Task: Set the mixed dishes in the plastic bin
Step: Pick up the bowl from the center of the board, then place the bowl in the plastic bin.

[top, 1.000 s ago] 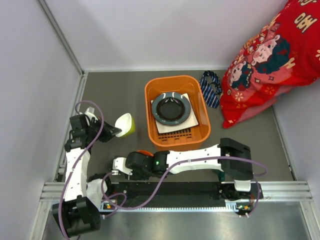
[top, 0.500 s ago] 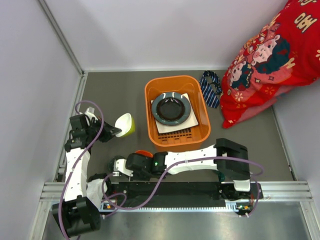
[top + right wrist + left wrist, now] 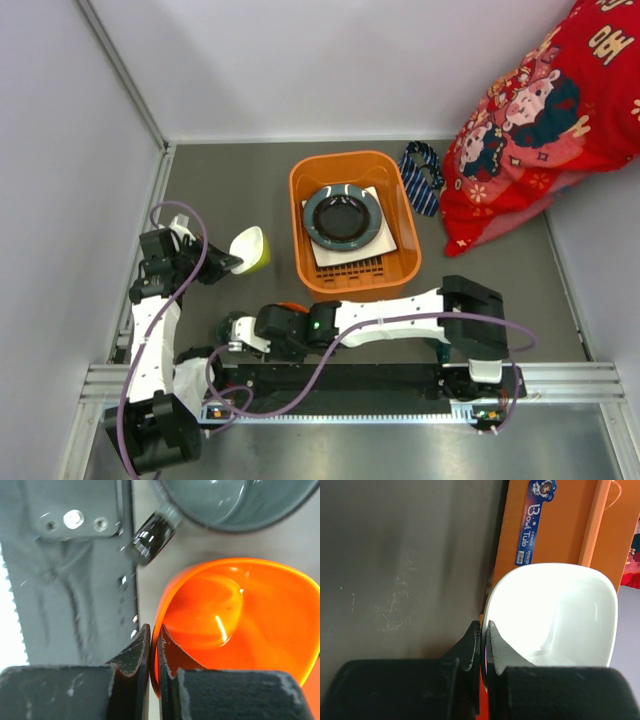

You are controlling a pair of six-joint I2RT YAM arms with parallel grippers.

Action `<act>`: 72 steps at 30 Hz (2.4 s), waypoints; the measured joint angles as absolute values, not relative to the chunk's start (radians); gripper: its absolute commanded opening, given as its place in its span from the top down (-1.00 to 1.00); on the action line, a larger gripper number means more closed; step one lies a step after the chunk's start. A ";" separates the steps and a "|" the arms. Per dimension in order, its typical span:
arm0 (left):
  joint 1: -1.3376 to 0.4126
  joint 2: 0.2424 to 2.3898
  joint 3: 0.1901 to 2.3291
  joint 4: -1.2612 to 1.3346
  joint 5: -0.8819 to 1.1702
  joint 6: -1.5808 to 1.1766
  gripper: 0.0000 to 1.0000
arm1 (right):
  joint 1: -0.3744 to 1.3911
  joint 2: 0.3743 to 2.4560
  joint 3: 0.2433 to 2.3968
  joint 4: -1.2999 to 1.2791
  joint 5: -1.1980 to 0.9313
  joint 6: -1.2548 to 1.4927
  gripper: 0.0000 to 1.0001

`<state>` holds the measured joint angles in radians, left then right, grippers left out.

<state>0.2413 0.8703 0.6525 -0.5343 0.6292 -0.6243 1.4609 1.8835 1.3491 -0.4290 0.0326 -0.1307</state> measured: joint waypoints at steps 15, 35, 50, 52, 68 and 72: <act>0.241 0.941 0.653 -0.487 0.608 -0.626 1.00 | 1.478 1.456 1.443 -0.642 -0.091 -0.051 1.00; 0.241 0.949 0.653 -0.474 0.588 -0.626 1.00 | 0.905 1.599 1.624 -0.668 0.037 -0.166 1.00; 0.241 0.947 0.653 -0.480 0.546 -0.626 1.00 | 0.796 1.849 1.656 -0.617 -0.002 -0.200 1.00; 0.241 0.943 0.662 -0.488 0.530 -0.626 1.00 | 0.796 1.853 1.656 -0.608 -0.013 -0.200 1.00; 0.241 0.928 0.867 -0.545 0.430 -0.617 1.00 | 0.795 1.926 1.642 -0.570 -0.018 -0.200 1.00; 0.241 0.948 0.907 -0.573 0.413 -0.604 1.00 | 0.794 1.938 1.642 -0.563 -0.015 -0.201 1.00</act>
